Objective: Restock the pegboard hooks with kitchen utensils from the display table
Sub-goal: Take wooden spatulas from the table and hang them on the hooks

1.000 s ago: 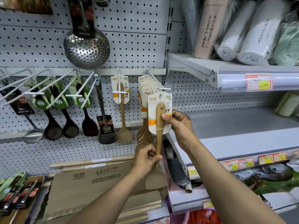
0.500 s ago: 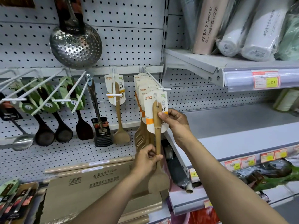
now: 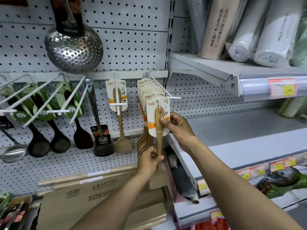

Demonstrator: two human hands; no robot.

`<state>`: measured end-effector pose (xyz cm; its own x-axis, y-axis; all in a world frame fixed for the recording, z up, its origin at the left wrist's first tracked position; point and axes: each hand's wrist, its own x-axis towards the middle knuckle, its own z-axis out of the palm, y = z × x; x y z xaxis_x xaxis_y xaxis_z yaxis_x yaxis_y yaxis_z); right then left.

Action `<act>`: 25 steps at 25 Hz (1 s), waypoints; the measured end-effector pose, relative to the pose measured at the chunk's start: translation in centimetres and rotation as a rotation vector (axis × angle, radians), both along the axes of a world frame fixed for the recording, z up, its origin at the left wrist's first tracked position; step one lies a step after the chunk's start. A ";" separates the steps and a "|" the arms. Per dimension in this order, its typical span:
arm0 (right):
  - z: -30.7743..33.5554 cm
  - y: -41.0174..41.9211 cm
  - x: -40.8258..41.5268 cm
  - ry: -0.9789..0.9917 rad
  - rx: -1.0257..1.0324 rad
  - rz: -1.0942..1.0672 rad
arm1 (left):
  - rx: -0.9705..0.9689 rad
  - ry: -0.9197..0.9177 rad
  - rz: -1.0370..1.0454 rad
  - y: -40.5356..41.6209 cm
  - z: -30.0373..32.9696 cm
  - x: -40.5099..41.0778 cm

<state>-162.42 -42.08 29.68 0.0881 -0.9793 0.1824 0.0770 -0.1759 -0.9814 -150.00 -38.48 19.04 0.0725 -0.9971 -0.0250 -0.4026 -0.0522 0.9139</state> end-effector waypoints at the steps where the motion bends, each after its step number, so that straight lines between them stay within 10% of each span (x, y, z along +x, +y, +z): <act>1: 0.1 0.1 0.0 0.012 0.010 -0.001 | 0.003 -0.020 0.008 -0.1 -0.1 0.0; 8: -0.2 4.2 -0.8 0.200 0.120 -0.047 | 0.089 -0.131 0.007 3.3 1.9 0.6; 16: 3.4 11.3 2.4 1.487 -0.183 0.068 | -0.053 -0.553 0.143 14.8 10.0 11.0; 25: 10.3 21.9 21.2 1.404 -0.750 0.242 | -0.127 -0.777 0.452 30.0 16.8 28.1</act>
<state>-141.22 -20.14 39.99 0.7225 -0.6495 0.2369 -0.6687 -0.7436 0.0006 -121.94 -8.43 35.86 0.4075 -0.8616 0.3027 -0.8739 -0.2718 0.4029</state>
